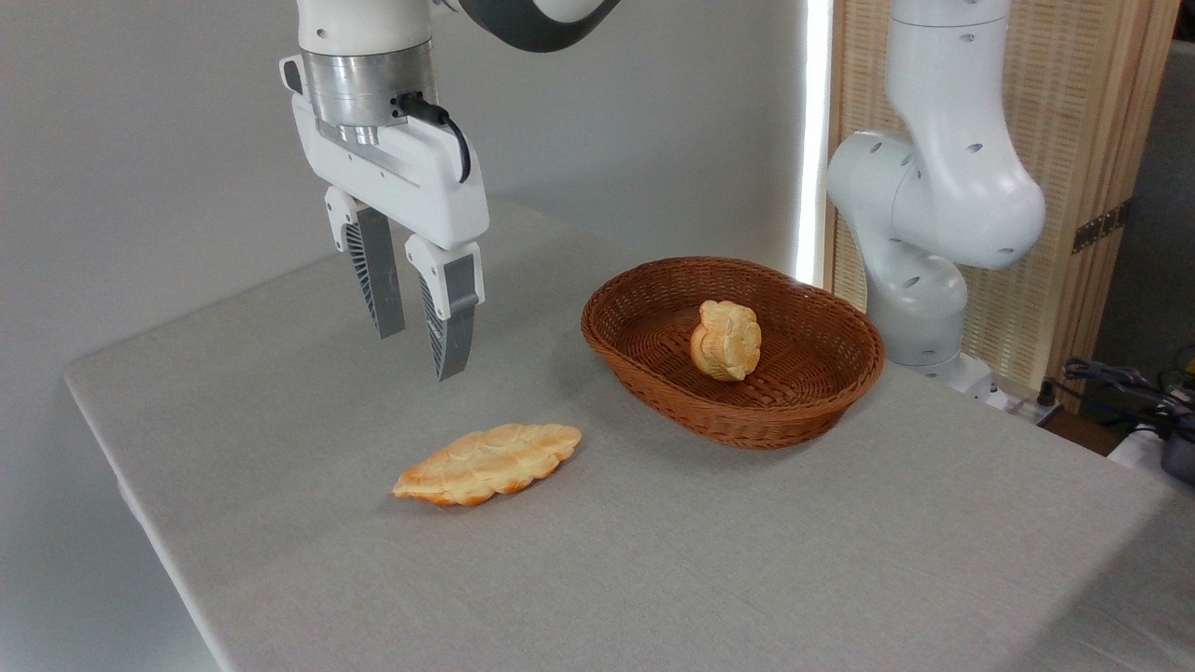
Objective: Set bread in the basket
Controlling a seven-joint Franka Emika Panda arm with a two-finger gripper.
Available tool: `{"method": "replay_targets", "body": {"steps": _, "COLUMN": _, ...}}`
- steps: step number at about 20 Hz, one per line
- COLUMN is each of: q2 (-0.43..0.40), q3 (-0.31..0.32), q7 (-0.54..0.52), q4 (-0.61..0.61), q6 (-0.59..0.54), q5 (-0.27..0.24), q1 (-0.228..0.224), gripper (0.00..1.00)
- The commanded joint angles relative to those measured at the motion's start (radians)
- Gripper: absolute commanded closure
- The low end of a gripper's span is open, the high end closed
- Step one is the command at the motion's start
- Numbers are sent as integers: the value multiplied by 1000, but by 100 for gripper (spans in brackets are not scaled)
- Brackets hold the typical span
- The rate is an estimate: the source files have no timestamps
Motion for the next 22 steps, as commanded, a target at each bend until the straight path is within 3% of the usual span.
{"method": "replay_targets", "body": {"steps": 1, "q2": 7, "q3": 8, "q7": 2, "q4": 12, "q6": -8, "q5": 8, "q1": -8, "gripper": 0}}
{"method": "replay_targets", "body": {"steps": 18, "q2": 23, "q3": 8, "q7": -3, "q4": 15, "q6": -7, "q5": 16, "q1": -7, "gripper": 0}}
{"method": "replay_targets", "body": {"steps": 22, "q2": 53, "q3": 8, "q7": -1, "q4": 14, "q6": 54, "q5": 14, "q1": -7, "gripper": 0}}
